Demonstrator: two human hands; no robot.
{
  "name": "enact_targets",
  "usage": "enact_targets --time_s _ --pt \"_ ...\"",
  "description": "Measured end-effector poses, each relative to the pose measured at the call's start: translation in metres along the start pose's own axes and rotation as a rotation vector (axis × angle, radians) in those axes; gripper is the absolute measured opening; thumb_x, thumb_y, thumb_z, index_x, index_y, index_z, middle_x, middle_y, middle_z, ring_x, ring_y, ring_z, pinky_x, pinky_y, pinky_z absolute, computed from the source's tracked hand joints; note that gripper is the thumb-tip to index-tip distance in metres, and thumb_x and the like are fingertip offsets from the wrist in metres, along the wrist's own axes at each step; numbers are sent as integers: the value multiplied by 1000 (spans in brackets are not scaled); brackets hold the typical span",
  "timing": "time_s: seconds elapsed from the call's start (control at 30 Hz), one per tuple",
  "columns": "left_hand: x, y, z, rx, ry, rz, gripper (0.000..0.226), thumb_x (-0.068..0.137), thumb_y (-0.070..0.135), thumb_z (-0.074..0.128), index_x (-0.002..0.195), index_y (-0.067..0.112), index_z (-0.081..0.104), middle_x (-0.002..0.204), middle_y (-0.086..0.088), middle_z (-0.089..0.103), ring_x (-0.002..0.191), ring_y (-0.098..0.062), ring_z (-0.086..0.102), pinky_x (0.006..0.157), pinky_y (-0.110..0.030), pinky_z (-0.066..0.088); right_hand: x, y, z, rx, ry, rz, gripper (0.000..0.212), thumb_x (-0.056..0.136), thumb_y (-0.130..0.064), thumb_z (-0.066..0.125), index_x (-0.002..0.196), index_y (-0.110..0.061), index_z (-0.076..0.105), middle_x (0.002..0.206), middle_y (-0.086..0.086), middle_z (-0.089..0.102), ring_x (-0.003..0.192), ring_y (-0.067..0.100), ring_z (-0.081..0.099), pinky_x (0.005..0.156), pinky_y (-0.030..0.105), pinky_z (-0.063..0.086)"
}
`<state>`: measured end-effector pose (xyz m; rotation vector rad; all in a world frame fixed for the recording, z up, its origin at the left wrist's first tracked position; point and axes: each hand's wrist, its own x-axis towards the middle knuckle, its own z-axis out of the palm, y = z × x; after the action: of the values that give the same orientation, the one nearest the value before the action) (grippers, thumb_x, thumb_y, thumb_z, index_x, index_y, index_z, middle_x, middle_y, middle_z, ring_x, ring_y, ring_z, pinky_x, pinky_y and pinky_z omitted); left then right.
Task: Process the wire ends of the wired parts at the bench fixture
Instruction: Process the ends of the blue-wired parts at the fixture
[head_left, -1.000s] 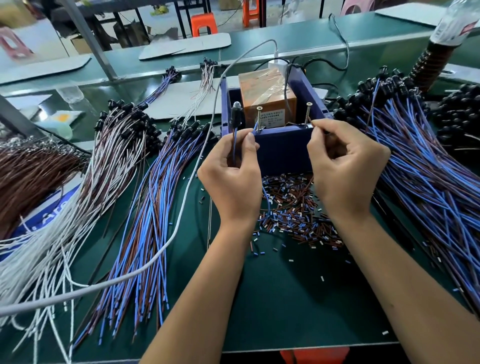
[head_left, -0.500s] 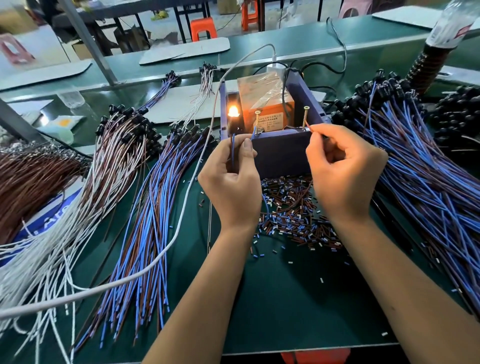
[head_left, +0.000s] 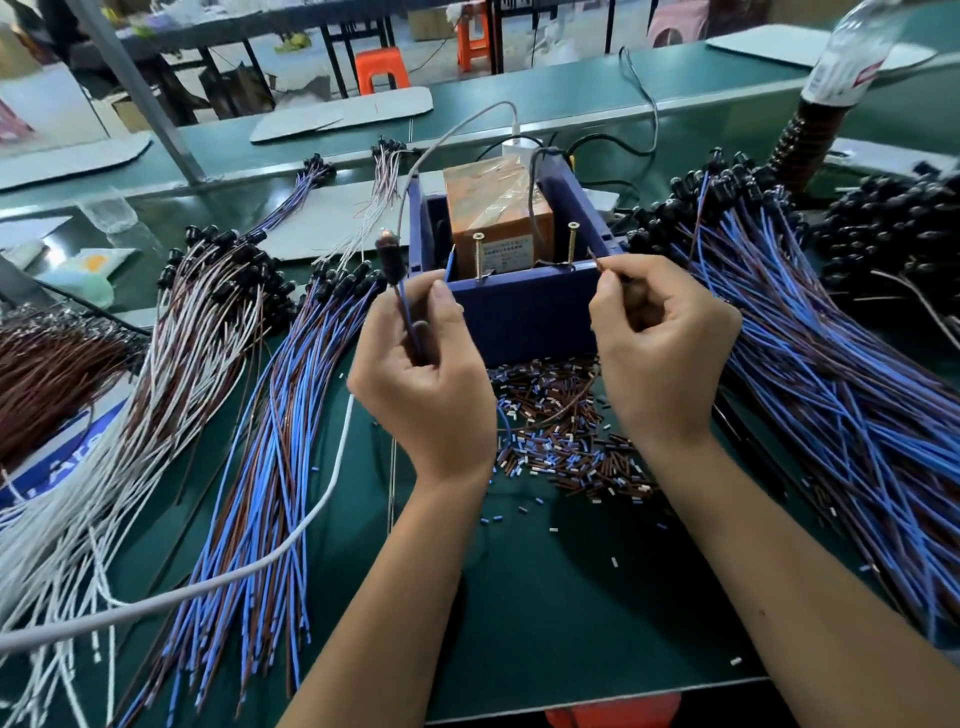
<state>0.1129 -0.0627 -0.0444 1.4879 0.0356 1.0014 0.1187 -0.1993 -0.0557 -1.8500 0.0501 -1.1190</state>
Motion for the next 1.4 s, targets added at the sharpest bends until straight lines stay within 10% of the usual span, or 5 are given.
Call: enact_targets --time_s 0.27,0.5,0.83,1.07,1.4 --pt "-16 59 69 -126 -183 56 11 94 6 67 85 11 72 69 12 62 62 -4 56 59 -22 47 54 9 -69 -97 27 159 22 90 -32 63 96 -19 80 75 -3 75 65 18 72 66 44 61" --pt "-51 91 163 -173 -742 -590 25 98 21 67 80 5 73 59 1 52 56 -20 44 63 -31 42 109 20 -172 -662 197 127 64 97 -60 40 150 -24 47 151 9 51 138 31 48 117 42 37" --pt "-43 127 212 -967 -709 -1203 43 113 25 35 87 1 59 69 -3 42 56 -8 35 42 -15 37 102 -16 -191 -513 -383 101 28 102 -35 61 82 -20 74 62 6 68 48 13 59 55 32 46" --pt "-27 87 216 223 -841 -55 37 108 31 52 76 16 63 65 9 59 56 -4 54 56 -22 48 115 -29 -200 -758 -370 33 21 95 -34 59 87 -20 71 63 1 64 61 30 61 59 30 41" --pt "-38 35 207 561 -902 -1 53 81 49 84 97 8 53 78 1 49 73 -19 44 66 -30 32 61 0 -123 -1084 -567 56 24 87 -25 75 105 -10 70 97 20 65 95 41 65 74 38 50"
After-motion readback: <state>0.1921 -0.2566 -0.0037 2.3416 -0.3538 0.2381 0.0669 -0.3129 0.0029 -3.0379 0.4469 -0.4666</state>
